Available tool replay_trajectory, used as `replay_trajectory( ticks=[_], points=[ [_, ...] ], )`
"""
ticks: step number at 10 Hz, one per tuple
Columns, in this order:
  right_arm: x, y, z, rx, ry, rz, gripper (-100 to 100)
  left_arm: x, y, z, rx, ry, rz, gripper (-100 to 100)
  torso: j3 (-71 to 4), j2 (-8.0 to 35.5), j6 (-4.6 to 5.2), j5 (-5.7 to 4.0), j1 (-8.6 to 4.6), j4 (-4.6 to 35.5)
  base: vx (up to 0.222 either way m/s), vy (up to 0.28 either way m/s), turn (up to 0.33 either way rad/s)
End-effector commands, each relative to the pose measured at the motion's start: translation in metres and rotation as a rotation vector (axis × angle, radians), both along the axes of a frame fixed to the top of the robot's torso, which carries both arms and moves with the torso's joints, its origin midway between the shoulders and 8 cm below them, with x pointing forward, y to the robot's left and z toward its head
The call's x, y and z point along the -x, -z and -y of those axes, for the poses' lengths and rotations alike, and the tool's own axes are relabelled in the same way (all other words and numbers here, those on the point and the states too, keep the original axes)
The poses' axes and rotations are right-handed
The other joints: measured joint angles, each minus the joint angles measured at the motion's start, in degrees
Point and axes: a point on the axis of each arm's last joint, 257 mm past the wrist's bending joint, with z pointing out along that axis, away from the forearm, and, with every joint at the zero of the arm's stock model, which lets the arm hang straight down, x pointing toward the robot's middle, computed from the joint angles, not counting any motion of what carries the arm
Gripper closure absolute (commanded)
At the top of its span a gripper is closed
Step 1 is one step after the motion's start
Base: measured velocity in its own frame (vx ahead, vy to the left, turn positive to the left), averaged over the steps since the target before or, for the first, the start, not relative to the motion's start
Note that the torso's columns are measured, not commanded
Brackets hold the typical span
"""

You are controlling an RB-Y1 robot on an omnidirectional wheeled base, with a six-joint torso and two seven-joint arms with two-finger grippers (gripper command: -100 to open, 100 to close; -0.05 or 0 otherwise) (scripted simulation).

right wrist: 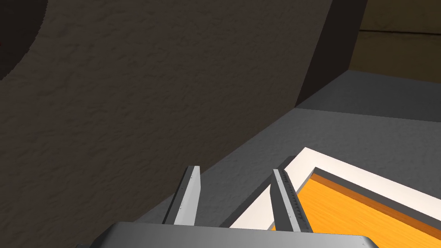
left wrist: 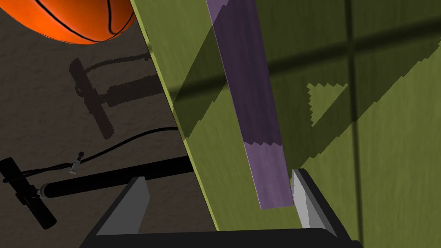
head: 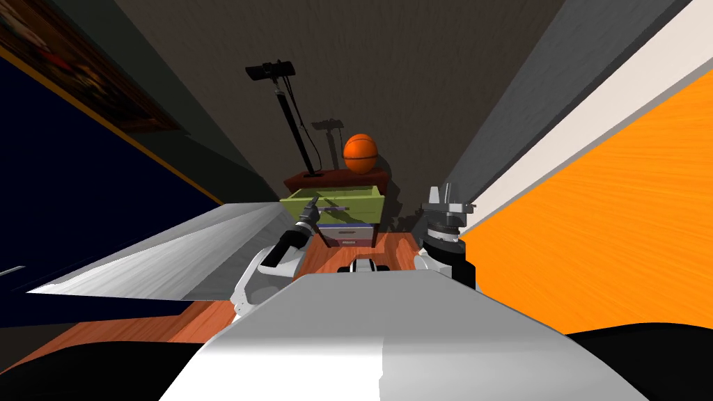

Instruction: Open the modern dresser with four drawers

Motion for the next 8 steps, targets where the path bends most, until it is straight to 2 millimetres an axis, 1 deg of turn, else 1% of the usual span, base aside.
replay_trajectory(
  ticks=[1,2,3,8],
  points=[
    [0.0,0.0,0.0,0.0,0.0,0.0,0,0.008,-0.014,0.003,-0.001,0.006,0.014,-100,0.01,0.04,-0.02,-0.04,-0.01,0.08,0.037,-0.002,0.0],
    [0.0,0.0,0.0,0.0,0.0,0.0,0,0.005,-0.002,0.0,0.002,0.003,-0.012,-100,0.06,0.13,-0.06,-0.04,0.03,0.12,0.018,-0.002,-0.002],
    [0.0,0.0,0.0,0.0,0.0,0.0,0,0.005,-0.001,0.0,0.003,0.002,-0.015,0,0.1,0.15,-0.01,0.04,0.06,0.01,0.007,-0.001,-0.002],
    [0.0,0.0,0.0,0.0,0.0,0.0,0,0.005,0.005,-0.001,0.004,-0.001,-0.031,0,-0.11,-0.24,0.05,0.13,0.09,-0.25,0.0,0.0,0.0]
  ],
)
